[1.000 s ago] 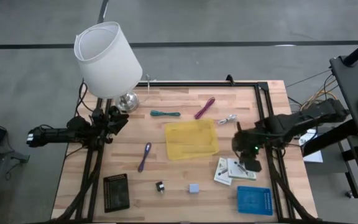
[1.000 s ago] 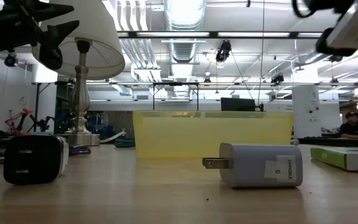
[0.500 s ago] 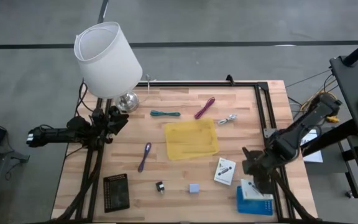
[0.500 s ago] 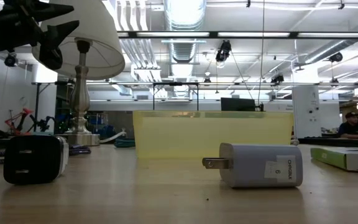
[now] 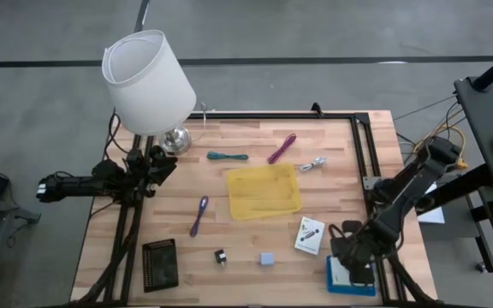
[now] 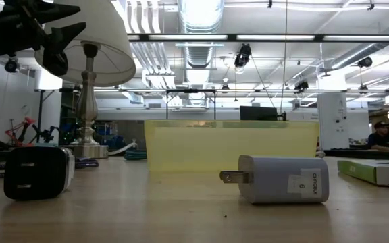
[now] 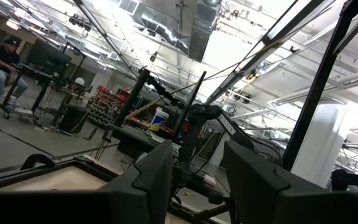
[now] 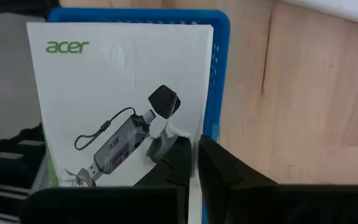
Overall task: Pick and place items into bin
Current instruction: Put the top card reader box into the blue bin
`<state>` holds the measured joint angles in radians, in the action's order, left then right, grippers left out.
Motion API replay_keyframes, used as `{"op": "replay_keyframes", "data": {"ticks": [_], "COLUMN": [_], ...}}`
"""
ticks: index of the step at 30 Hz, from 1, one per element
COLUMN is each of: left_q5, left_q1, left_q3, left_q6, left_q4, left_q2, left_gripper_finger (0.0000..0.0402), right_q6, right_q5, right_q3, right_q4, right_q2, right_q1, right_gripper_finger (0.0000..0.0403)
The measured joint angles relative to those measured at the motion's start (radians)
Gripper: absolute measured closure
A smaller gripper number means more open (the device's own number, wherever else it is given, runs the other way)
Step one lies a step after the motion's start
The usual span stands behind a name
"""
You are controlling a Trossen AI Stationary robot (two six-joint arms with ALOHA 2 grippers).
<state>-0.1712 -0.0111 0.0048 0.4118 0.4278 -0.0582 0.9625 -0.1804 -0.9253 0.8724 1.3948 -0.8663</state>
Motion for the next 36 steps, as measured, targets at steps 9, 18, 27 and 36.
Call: {"op": "replay_keyframes", "data": {"ticks": [9,18,27,36], "left_q5": [0.0,0.0,0.0,0.0], "left_q1": [0.0,0.0,0.0,0.0], "left_q3": [0.0,0.0,0.0,0.0], "left_q6": [0.0,0.0,0.0,0.0], "left_q4": [0.0,0.0,0.0,0.0], "left_q2": [0.0,0.0,0.0,0.0], "left_gripper_finger": [0.0272,0.0272,0.0272,0.0272], "right_q6": [0.022,0.059,0.057,0.048], "right_q5": [0.001,0.049,0.049,0.048], "right_q3": [0.0,0.0,0.0,0.0], "right_q4": [-0.015,-0.017,-0.015,-0.013], "right_q2": [0.049,0.054,0.062,0.061], "right_q1": [-0.041,-0.041,-0.041,-0.041], "right_gripper_finger": [0.0394,0.0394,0.0385,0.0325]}}
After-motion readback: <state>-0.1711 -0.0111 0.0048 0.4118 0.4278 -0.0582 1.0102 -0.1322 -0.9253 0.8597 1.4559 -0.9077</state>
